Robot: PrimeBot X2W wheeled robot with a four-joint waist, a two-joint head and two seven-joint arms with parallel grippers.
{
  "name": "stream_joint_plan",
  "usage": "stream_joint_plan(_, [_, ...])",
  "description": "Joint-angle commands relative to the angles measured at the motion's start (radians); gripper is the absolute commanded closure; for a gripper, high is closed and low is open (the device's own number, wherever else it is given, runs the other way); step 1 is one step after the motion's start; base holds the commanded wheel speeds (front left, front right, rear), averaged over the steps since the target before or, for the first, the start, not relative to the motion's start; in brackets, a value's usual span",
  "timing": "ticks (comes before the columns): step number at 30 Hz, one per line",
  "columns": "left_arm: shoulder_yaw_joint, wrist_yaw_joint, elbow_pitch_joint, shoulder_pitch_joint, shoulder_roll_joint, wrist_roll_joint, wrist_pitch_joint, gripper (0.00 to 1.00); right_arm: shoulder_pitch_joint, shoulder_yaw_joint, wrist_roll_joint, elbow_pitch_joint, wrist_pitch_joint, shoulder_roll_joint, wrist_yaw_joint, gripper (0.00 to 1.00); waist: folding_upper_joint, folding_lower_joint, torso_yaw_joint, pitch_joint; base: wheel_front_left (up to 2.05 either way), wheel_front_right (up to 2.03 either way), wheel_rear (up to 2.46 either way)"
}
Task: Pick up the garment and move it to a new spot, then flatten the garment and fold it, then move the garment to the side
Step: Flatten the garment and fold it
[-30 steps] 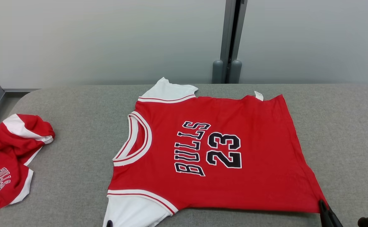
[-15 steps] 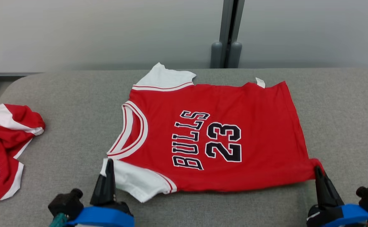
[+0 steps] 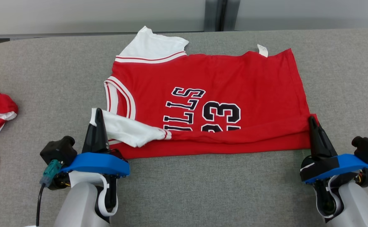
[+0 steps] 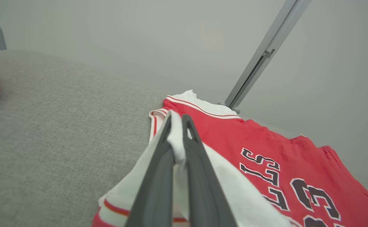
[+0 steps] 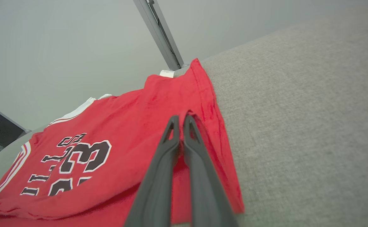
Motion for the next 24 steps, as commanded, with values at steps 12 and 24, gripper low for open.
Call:
stream_joint_plan(12, [0.016, 0.042, 0.09, -0.103, 0.002, 0.024, -0.003, 0.0, -0.102, -0.041, -0.142, 0.068, -0.003, -0.007, 0.0, 0.0, 0.0, -0.0003, 0.01, 0.032, 0.0, 0.0, 0.0])
stream_joint_plan(24, [0.0, 0.085, 0.003, 0.09, 0.002, 0.227, -0.003, 0.0, 0.046, -0.152, -0.453, -0.094, -0.002, 0.077, 0.0, 0.0, 0.0, -0.0003, 0.013, -0.048, 0.0, 0.0, 0.0])
